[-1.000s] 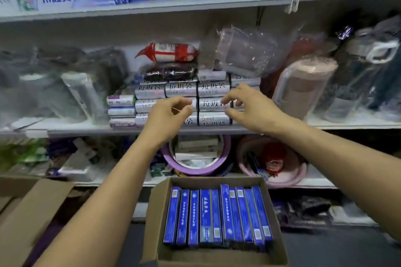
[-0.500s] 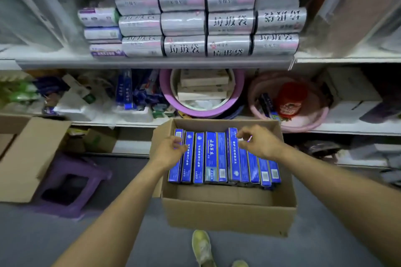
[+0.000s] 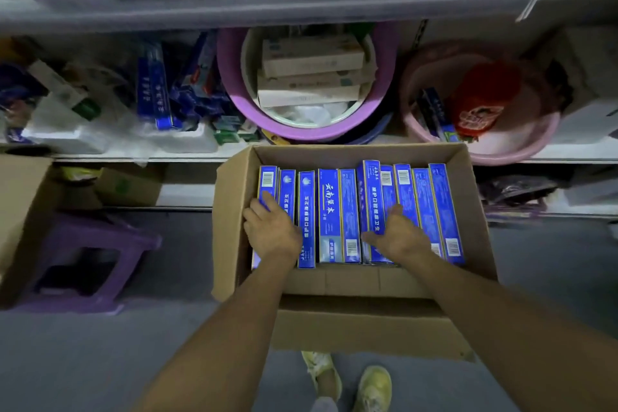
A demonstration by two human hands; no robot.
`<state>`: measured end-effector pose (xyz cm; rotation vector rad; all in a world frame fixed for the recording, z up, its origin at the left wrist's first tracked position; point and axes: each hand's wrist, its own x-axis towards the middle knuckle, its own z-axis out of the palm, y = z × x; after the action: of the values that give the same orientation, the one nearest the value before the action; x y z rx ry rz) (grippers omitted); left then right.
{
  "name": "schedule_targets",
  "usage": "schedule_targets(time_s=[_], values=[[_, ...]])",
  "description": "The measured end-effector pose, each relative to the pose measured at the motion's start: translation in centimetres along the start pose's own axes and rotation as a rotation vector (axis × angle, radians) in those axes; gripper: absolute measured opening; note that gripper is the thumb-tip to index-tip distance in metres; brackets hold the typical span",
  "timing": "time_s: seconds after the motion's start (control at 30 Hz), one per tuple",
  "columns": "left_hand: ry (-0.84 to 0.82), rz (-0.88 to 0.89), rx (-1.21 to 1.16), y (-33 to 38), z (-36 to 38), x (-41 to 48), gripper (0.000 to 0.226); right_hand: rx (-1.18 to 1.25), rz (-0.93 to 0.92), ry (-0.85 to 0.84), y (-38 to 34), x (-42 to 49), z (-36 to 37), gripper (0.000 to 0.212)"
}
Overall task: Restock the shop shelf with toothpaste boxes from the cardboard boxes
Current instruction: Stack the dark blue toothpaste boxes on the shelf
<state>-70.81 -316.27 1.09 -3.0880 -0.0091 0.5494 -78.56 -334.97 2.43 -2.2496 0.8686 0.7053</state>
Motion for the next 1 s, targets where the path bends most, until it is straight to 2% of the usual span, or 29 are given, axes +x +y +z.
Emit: schedule_targets(time_s=[0.13, 0.23, 0.33, 0.43, 0.57, 0.63, 0.7, 0.83, 1.0], values=[[0.065, 0.066, 0.21, -0.2, 0.9, 1.7, 0.088, -0.005, 0.034, 0.045, 0.8, 1.3, 2.2, 0.072], [-0.061, 0.112, 0.151, -0.6, 1.0, 2.4, 0.096, 0.107, 0.077, 0.034, 1.2, 1.9, 2.7, 0.059], [-0.152, 0.126, -0.021, -1.2, 0.3, 2.3, 0.092, 0.309, 0.135, -0.051, 1.6, 1.7, 1.4, 0.038], [-0.207, 0.071, -0.376, -1.9, -0.8, 1.4, 0.065, 0.492, 0.143, -0.114, 1.8, 0.4, -1.2, 0.021], [-0.241, 0.083, -0.814, -1.7, -2.8, -0.8, 0.042, 0.552, 0.113, -0.174, 1.3, -2.5, -5.0, 0.024], [-0.235, 0.083, -0.95, -1.5, -3.3, -1.5, 0.039, 0.526, 0.034, -0.2, 0.7, -3.8, -6.9, 0.018], [-0.227, 0.063, -1.074, -1.3, -5.8, -3.2, 0.036, 0.531, -0.047, -0.194, 0.2, -5.4, -8.7, 0.02], [-0.166, 0.087, -1.24, -1.4, -10.6, -6.6, 0.039, 0.545, -0.191, -0.165, -0.6, -8.6, -12.2, 0.032], [-0.061, 0.162, -1.256, -2.5, -15.8, -9.4, 0.039, 0.529, -0.375, -0.142, -1.9, -13.2, -16.8, 0.019]])
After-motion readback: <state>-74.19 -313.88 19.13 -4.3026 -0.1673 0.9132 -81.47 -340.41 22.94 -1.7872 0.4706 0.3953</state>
